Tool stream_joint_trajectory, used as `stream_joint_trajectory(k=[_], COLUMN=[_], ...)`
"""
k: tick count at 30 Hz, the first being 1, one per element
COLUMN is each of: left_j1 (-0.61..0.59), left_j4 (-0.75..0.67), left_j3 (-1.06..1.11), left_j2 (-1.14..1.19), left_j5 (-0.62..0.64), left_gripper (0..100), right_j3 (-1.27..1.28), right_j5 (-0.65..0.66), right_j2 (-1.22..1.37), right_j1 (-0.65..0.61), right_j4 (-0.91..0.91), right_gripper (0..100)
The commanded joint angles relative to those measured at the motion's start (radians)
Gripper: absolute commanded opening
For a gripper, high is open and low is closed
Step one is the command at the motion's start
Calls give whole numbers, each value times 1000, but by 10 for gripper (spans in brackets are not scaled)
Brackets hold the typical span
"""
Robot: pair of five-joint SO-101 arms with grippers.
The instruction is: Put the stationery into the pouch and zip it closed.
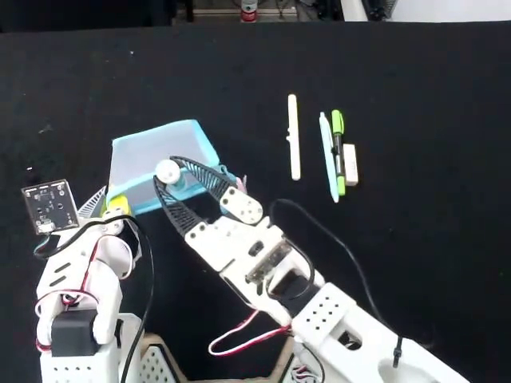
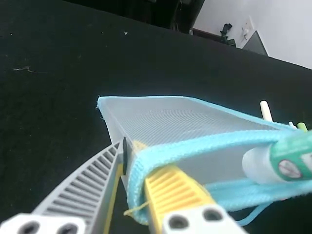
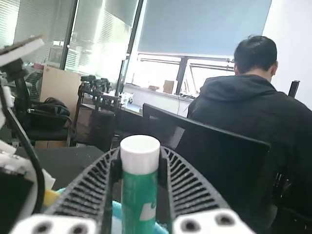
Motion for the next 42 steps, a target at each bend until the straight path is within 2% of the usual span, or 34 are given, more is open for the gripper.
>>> stream_joint_trajectory(k=[1,12,19,34,42], left_j1=[2,2,2,2,2], left_j4=[3,3,3,3,3], left_j3=[-18,-19,-21,-21,-21], left_j2=[-9,-9,-9,-9,-9], left_j5=[3,3,3,3,3], left_gripper=[30,30,30,30,30], right_j3=[35,193,104,111,209], right_j5=[3,5,-2,5,5], right_j2=[-59,-225,-231,-239,-483], right_j1=[15,15,14,14,14], right_j4=[-28,-9,295,299,333], right_gripper=[11,11,11,11,11])
